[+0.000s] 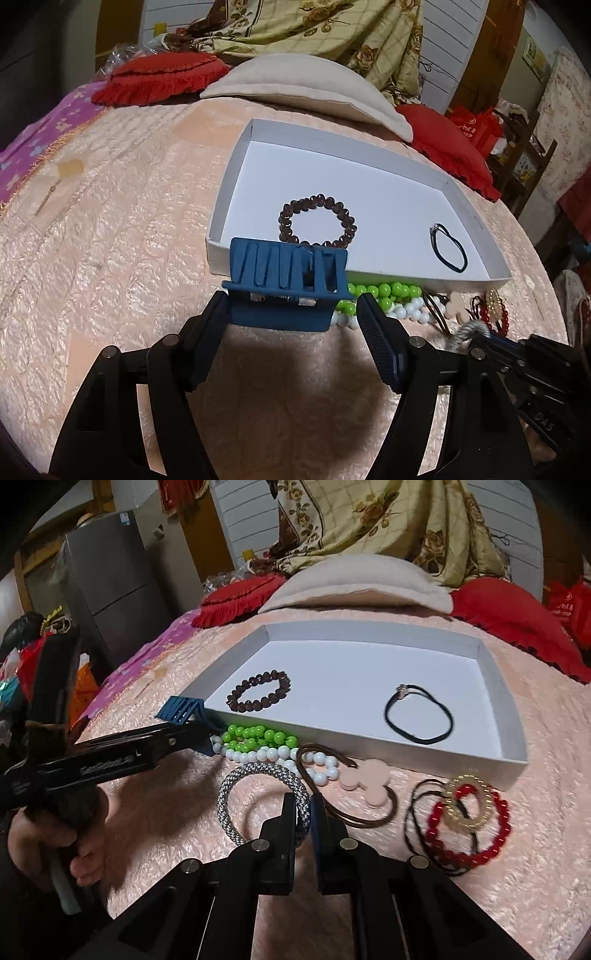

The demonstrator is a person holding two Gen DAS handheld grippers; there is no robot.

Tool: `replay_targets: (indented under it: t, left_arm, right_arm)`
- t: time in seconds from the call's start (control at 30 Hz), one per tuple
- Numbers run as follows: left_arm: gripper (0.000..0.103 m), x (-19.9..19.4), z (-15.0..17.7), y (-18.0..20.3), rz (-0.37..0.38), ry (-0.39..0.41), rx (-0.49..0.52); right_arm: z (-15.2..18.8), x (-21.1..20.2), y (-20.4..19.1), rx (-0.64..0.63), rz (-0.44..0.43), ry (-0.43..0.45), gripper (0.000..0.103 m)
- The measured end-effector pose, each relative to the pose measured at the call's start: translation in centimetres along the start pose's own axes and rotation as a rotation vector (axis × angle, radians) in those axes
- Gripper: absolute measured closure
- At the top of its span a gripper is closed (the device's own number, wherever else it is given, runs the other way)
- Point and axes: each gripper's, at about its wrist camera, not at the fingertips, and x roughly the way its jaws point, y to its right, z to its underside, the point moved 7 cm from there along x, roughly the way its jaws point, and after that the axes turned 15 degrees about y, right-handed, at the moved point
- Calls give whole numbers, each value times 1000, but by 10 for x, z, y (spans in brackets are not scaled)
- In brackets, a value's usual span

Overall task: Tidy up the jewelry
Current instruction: 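Close the left tool on the blue plastic holder while the right tool approaches the grey braided bangle, then close the right tool on the grey braided bangle while the left tool lifts the blue holder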

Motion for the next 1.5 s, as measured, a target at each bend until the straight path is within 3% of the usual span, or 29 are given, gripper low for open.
replay_targets:
  t: [0.1, 0.13, 0.17, 0.2, 0.43, 0.47, 0.57, 0.6, 1.0, 1.3, 1.5]
  left_arm:
    - [46, 1, 0, -1, -35, 1, 25]
    - [58, -1, 0, 0, -23, 6, 23]
    - [90, -1, 1, 4, -5, -8, 30]
    - [91, -3, 2, 5, -9, -13, 43]
    - [91, -28, 1, -5, 0, 20, 13]
    - [87, -28, 1, -7, 14, 19, -8]
    - [41, -27, 4, -9, 87, 1, -70]
    - [35, -28, 3, -8, 86, 12, -67]
    - [33, 3, -3, -11, -62, 21, 49]
    - [38, -2, -5, -14, -56, 38, 33]
    - [38, -36, -9, 11, 16, 84, 56]
  right_arm:
    - [-2, -7, 5, -3, 16, 13, 96]
    - [-2, -9, 6, -3, 17, 18, 96]
    - [-3, -11, 7, -2, 19, 23, 96]
    - [-3, -14, 8, -2, 22, 29, 96]
    - [-3, -24, 9, -6, 42, 48, 96]
    - [-3, -23, 9, -9, 45, 46, 96]
    - [-1, -23, 8, -15, 49, 43, 96]
    - [-1, -22, 8, -15, 50, 42, 96]
    - [-1, -13, -1, -36, 30, 33, 96]
    - [-3, -15, 0, -33, 27, 43, 96]
    - [-7, -22, 3, -21, 37, 67, 96]
